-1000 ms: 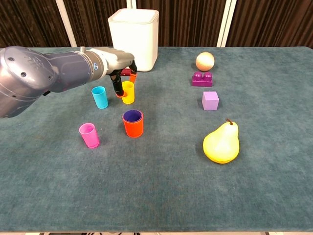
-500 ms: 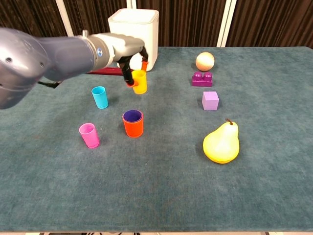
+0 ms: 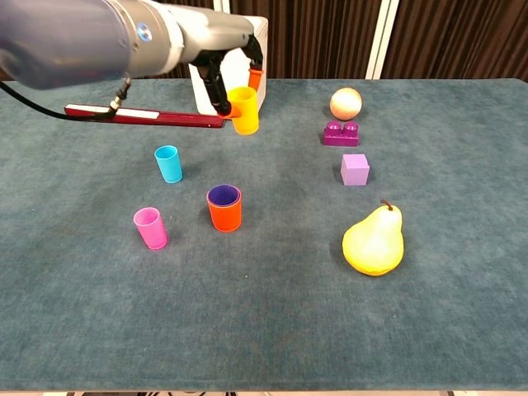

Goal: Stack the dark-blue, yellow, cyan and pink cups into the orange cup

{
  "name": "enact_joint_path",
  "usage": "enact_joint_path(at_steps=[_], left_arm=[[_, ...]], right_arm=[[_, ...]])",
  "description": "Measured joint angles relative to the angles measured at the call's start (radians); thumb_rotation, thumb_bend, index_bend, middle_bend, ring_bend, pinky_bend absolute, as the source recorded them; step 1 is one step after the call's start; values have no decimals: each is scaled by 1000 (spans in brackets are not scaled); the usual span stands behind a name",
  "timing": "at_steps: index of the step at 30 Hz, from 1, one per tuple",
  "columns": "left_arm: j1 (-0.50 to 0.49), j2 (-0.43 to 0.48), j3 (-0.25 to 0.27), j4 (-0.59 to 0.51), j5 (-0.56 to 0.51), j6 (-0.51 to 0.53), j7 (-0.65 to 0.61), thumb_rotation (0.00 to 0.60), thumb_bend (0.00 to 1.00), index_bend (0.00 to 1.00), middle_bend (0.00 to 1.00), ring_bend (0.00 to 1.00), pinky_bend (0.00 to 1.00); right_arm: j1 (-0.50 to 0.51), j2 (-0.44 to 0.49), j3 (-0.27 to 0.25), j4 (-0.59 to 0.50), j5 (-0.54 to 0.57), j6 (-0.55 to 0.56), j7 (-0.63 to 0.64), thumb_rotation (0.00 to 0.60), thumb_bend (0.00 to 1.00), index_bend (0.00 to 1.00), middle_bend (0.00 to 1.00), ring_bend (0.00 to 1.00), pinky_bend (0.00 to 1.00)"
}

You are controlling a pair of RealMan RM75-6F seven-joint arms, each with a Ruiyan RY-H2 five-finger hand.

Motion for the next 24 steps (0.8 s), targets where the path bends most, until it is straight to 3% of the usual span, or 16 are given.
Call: enact_joint_path(at_steps=[10,24], left_arm=[[19,111,2,-160,-69,-14,-22,600,307,471,113,0,0],[13,120,64,-184,-69,-37,-26,600,307,469,113,0,0]], right_arm=[[-5,7,-1,-16,-17,18,8,600,424,36,0,58,0],[-11,14,1,-26,-26,32,17,600,424,36,0,58,0]])
